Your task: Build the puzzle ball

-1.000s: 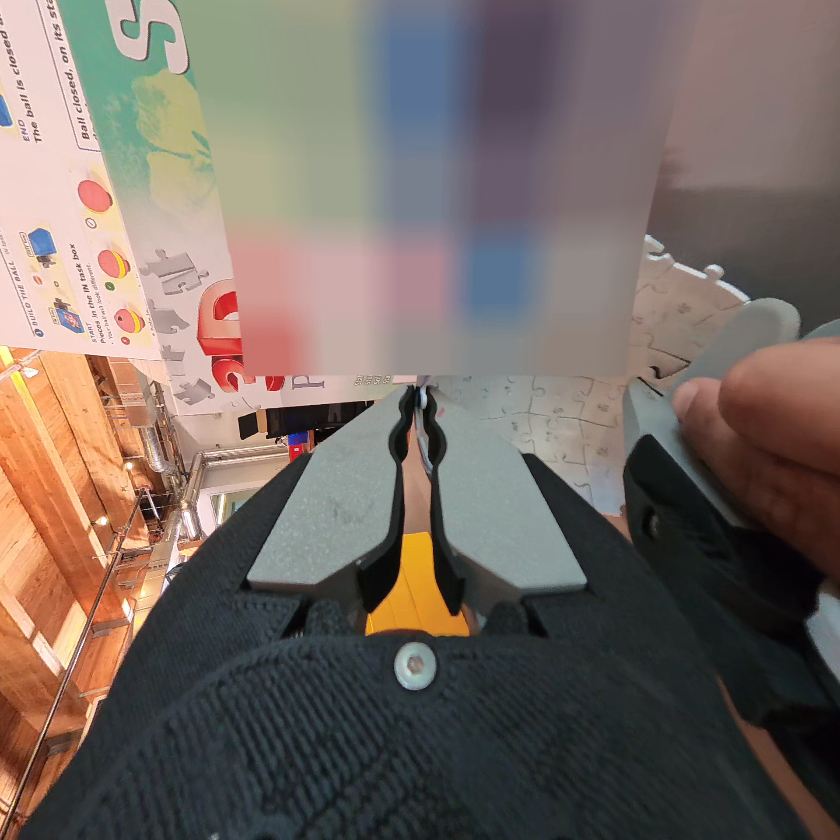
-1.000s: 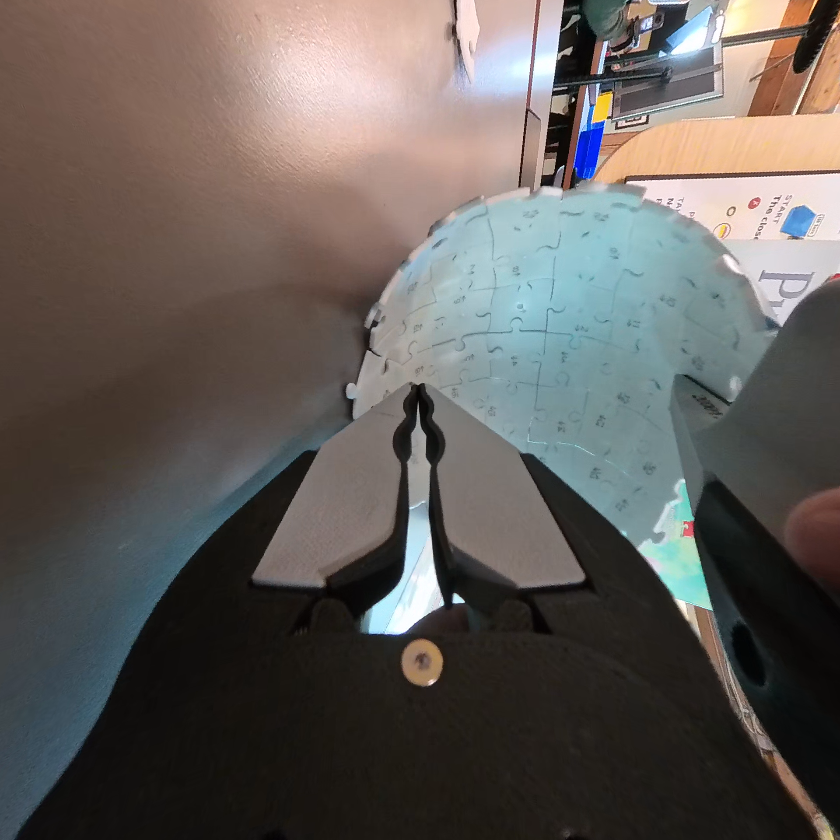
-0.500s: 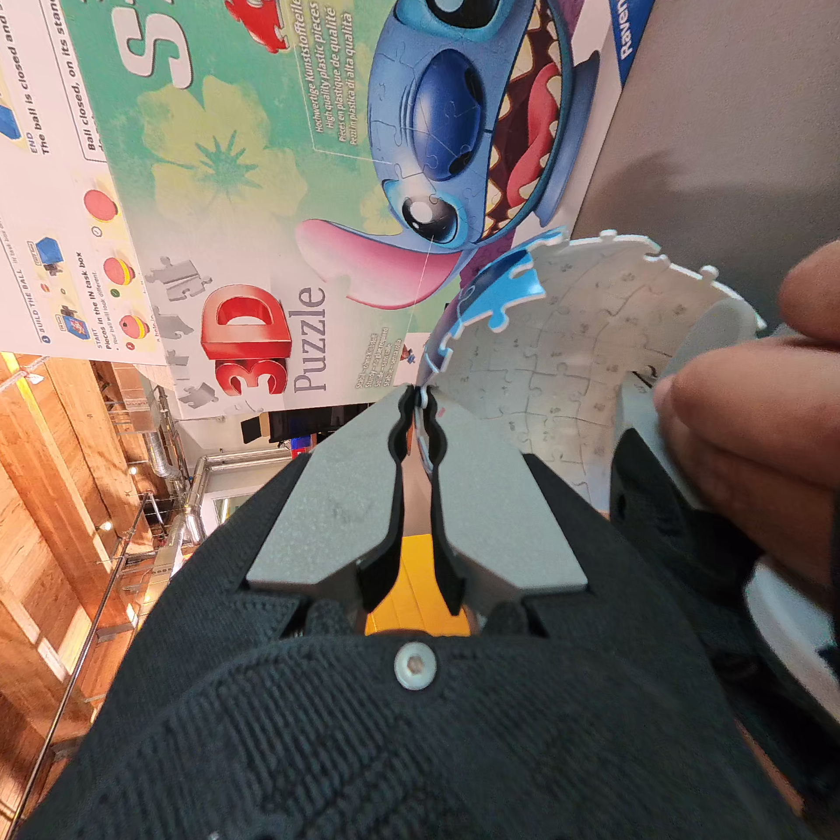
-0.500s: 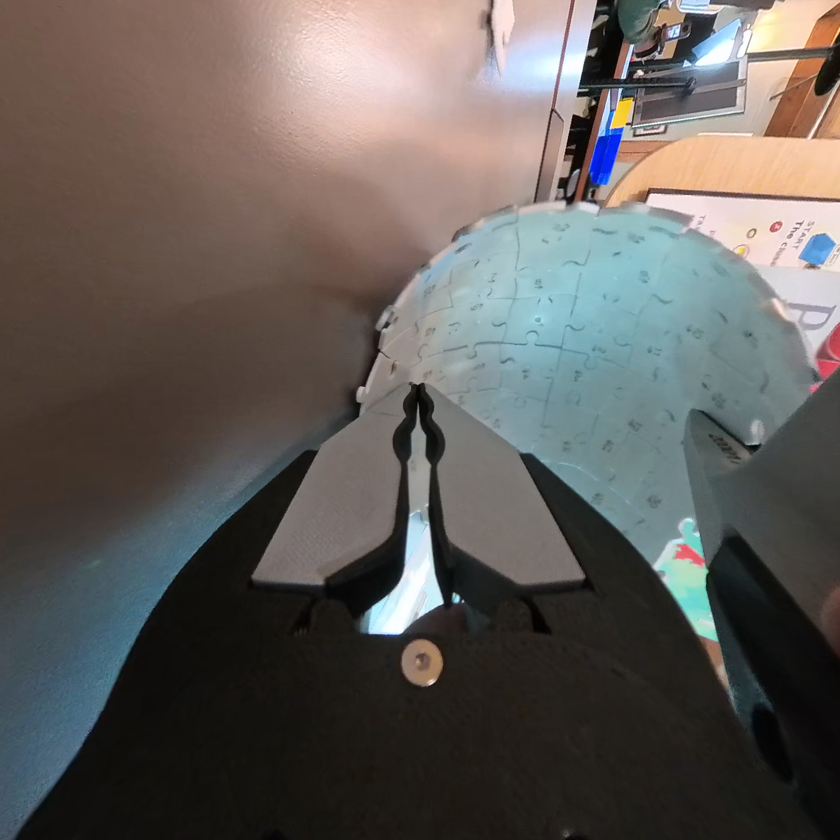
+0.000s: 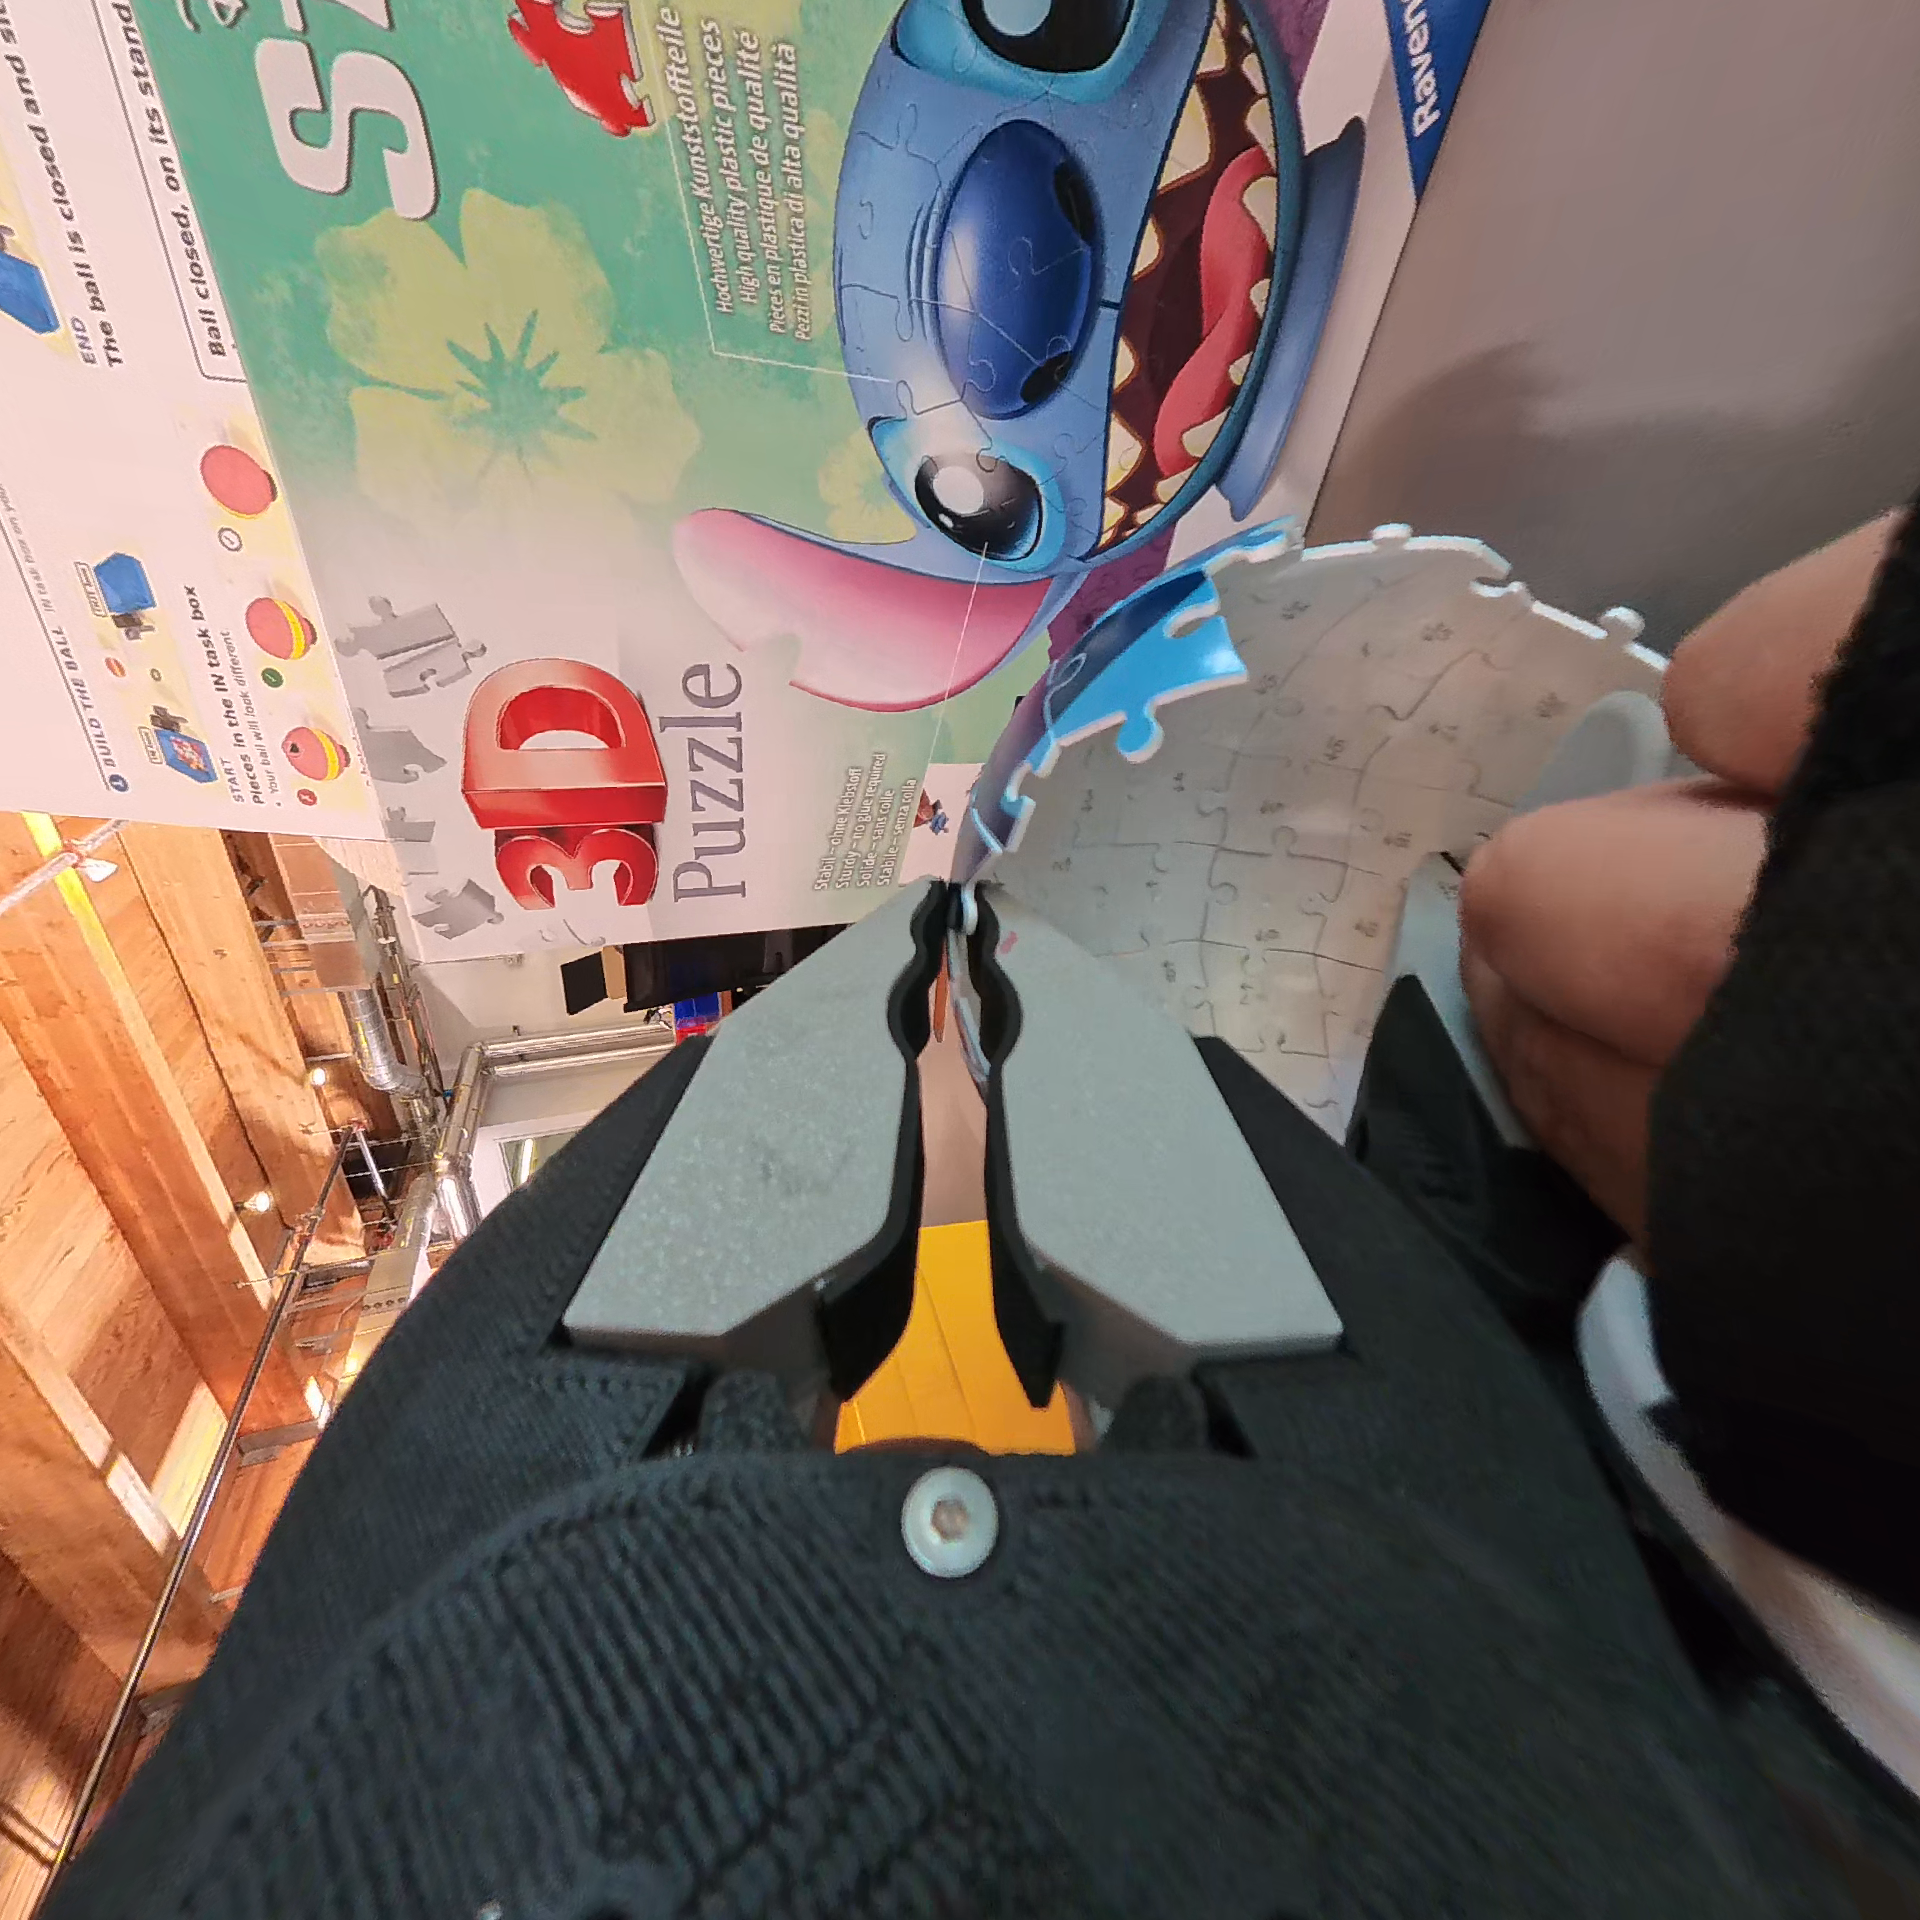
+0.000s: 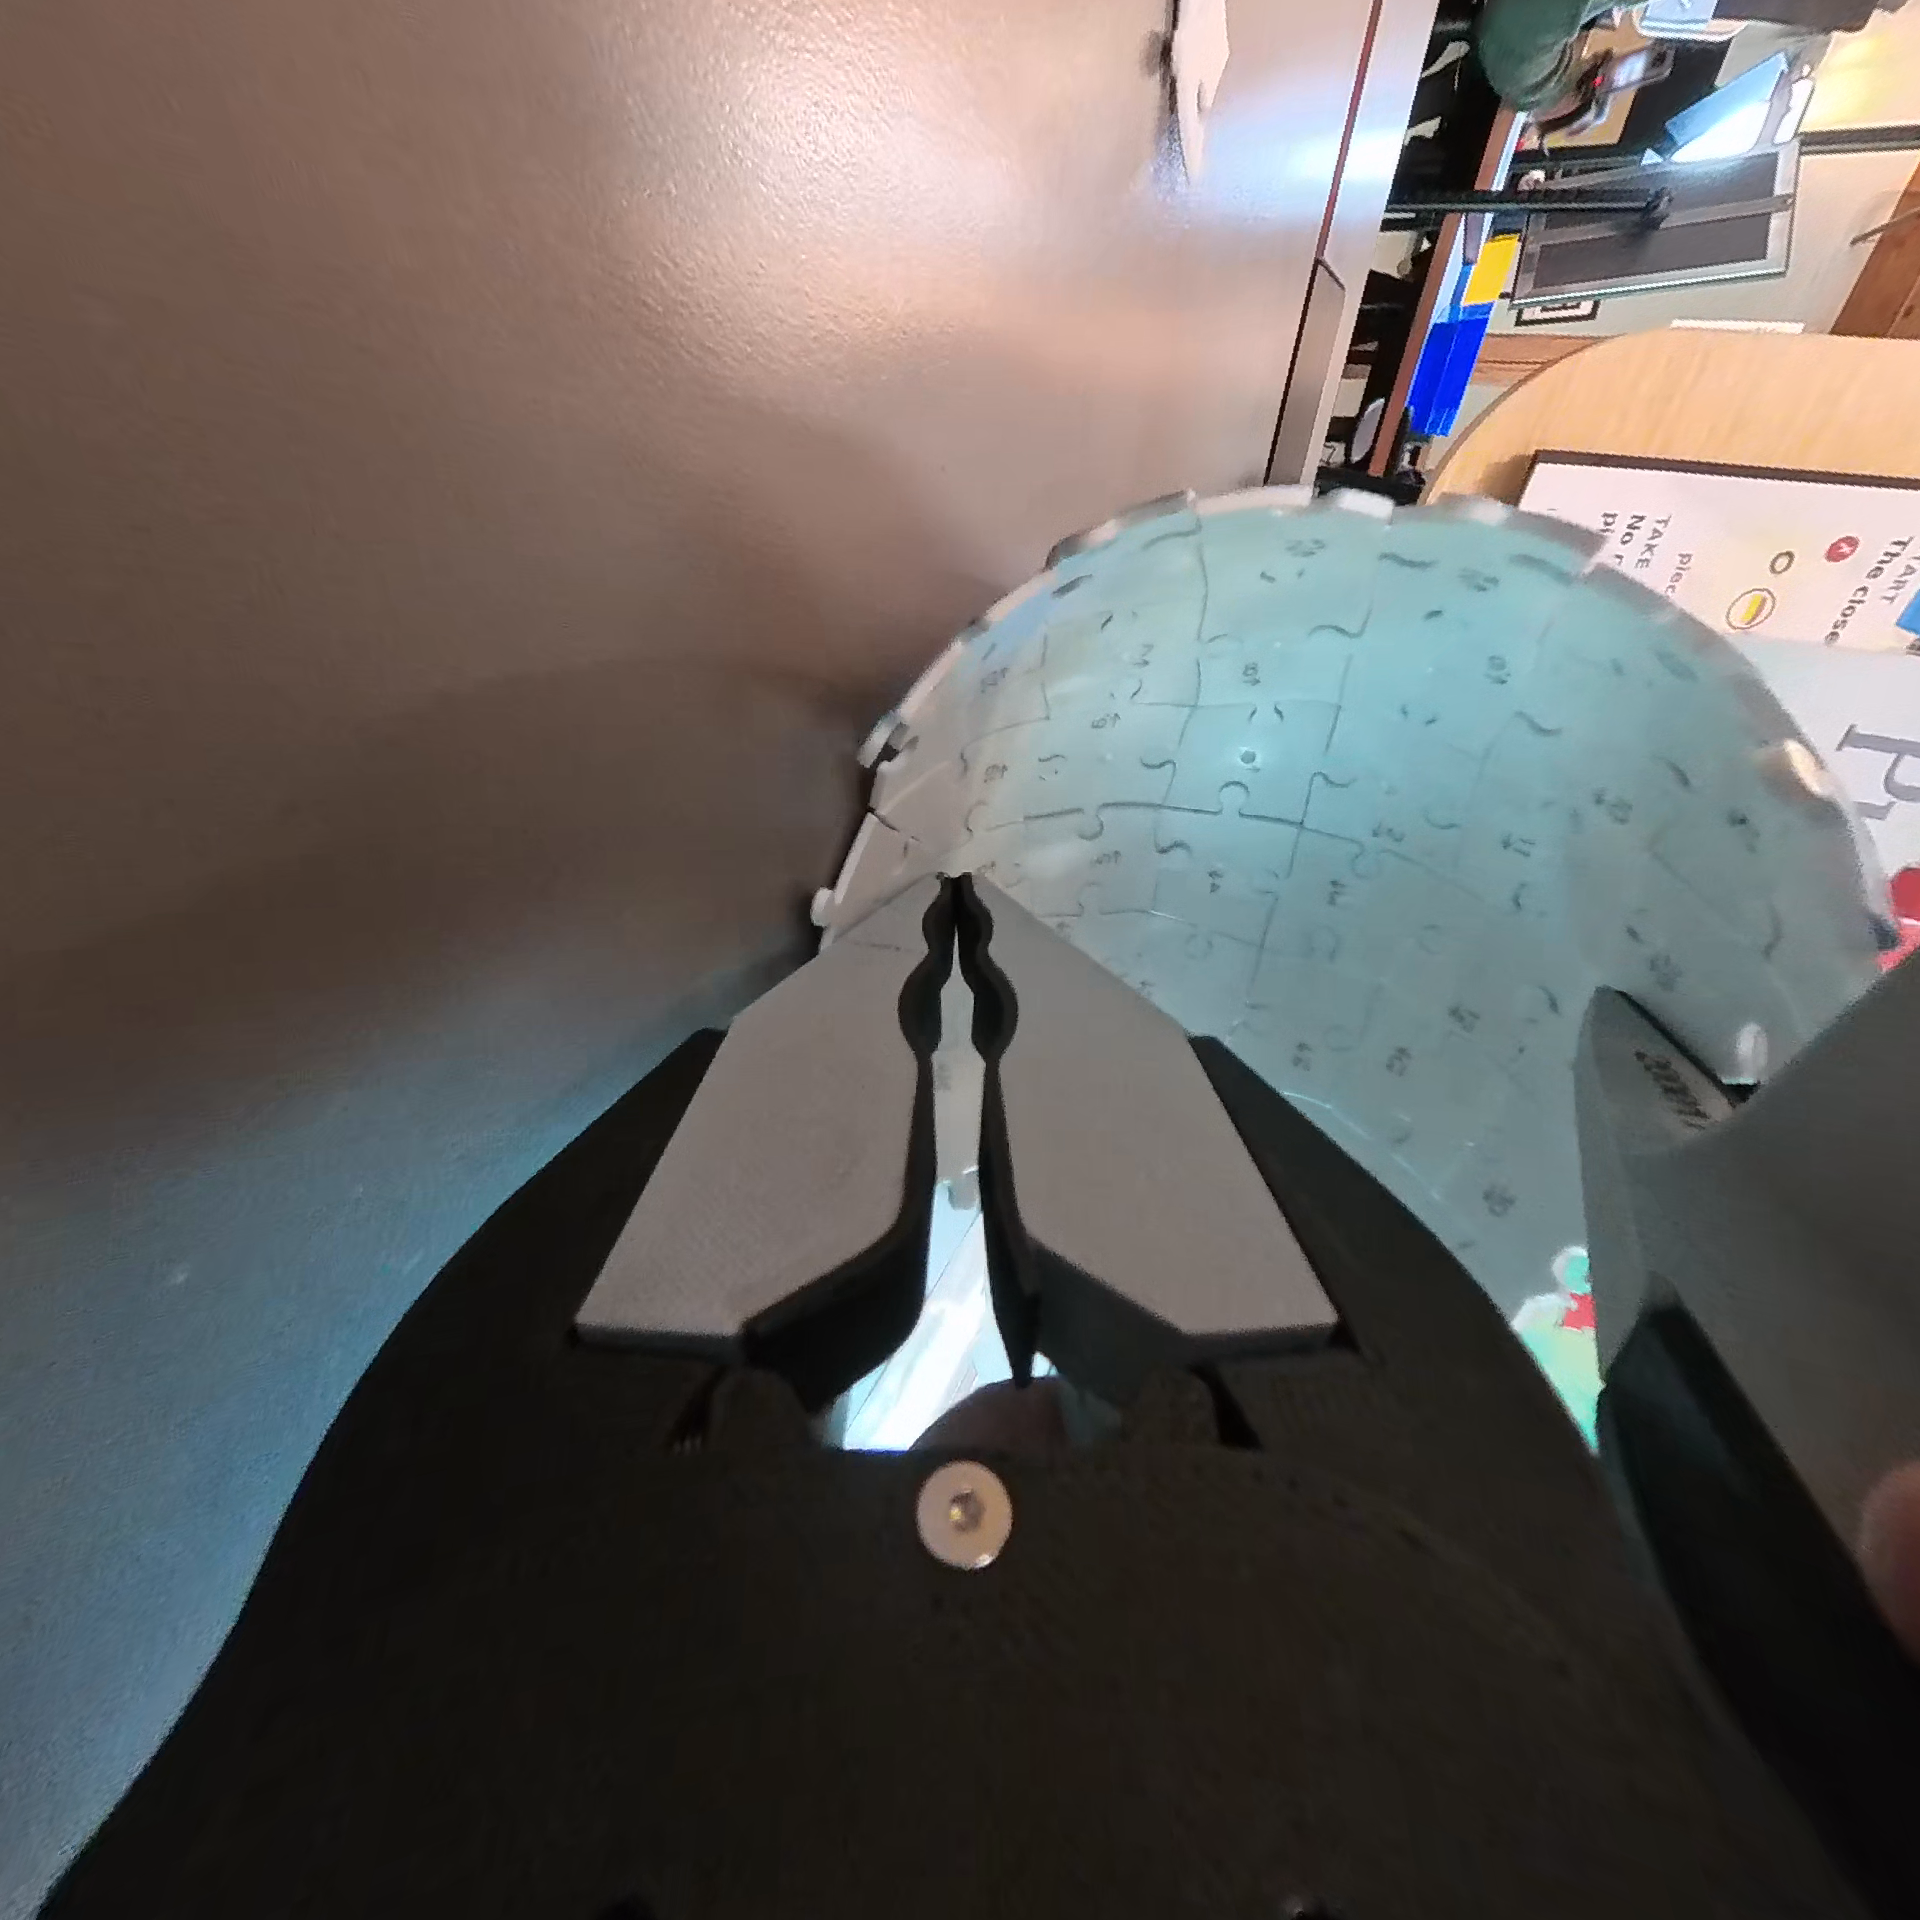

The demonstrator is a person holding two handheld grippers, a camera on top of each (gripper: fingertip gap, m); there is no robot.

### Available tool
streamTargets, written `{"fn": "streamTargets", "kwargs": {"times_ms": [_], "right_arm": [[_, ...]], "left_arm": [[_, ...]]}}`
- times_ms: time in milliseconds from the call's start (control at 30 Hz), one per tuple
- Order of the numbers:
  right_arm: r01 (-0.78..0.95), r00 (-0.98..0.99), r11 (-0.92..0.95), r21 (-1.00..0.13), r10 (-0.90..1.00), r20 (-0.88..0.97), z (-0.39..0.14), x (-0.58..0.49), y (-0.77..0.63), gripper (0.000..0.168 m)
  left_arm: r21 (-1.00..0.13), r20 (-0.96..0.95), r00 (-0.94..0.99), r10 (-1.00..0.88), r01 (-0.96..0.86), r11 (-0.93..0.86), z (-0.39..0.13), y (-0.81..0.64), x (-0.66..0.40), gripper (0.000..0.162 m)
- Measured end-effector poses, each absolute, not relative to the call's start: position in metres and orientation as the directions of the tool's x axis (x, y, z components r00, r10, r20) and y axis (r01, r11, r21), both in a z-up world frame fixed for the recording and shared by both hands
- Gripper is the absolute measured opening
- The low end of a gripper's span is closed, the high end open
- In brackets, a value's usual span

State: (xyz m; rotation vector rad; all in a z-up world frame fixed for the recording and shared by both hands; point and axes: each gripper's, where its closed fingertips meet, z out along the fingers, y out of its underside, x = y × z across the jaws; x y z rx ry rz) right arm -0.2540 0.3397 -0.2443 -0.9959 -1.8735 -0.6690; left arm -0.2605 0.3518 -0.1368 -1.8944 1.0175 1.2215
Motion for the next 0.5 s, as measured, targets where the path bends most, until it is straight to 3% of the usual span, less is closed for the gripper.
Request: {"fn": "streamTargets", "kwargs": {"times_ms": [500], "right_arm": [[0.839, -0.294, 0.539, 0.067, 0.347, 0.890, -0.2438, -0.2544, 0.3398, 0.000]], "left_arm": [[-0.105, -0.934, 0.253, -0.254, -0.870, -0.481, -0.1361, 0.3515, -0.2603, 0.001]]}}
